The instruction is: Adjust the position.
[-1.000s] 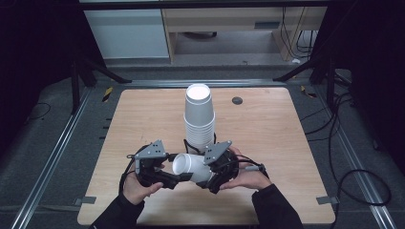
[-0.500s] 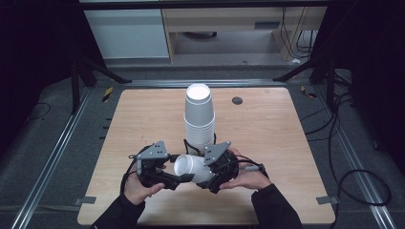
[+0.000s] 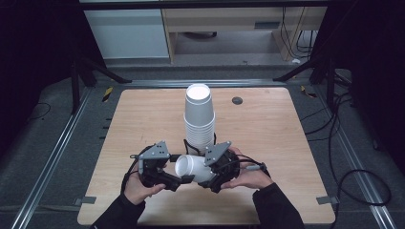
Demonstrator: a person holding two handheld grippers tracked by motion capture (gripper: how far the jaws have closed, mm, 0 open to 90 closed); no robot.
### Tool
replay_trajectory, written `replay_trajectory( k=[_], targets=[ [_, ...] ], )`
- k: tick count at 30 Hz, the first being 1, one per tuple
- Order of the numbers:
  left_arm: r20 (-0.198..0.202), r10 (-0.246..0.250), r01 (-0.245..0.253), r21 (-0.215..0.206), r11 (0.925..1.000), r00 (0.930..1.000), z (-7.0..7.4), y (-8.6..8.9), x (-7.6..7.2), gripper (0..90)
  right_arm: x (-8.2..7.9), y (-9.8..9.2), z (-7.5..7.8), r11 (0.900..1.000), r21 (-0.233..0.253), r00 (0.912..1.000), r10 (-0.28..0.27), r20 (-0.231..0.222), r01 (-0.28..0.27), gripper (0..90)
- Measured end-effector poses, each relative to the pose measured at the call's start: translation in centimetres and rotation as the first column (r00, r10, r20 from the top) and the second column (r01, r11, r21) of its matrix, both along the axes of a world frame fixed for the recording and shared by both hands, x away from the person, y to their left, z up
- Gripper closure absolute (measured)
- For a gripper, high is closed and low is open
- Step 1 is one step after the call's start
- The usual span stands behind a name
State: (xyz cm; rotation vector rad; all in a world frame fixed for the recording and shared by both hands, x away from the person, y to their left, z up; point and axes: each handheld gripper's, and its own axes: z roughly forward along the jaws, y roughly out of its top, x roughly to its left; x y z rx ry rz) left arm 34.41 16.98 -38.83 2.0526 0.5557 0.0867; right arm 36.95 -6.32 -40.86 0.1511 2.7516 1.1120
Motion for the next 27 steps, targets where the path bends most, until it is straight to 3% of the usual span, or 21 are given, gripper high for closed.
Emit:
replay_trajectory(
  k=[10,18,27],
  targets=[
    [-0.022,0.000,0.001,0.042,0.9991,0.9998,-0.7,-0.4,0.3,14.6,0.1,0.9,0.8,0.993,-0.121,0.9979,0.020,0.061,-0.013,10.2],
    [-0.038,0.002,0.000,0.054,0.9986,0.9993,-0.9,-0.5,0.5,15.1,0.0,1.9,0.8,0.985,-0.168,0.9960,0.042,0.079,-0.028,10.0],
    [-0.051,0.007,-0.004,0.059,0.9982,0.9987,-1.1,-0.5,0.6,19.2,0.0,2.4,0.7,0.982,-0.184,0.9957,0.044,0.082,-0.028,9.7]
  ],
)
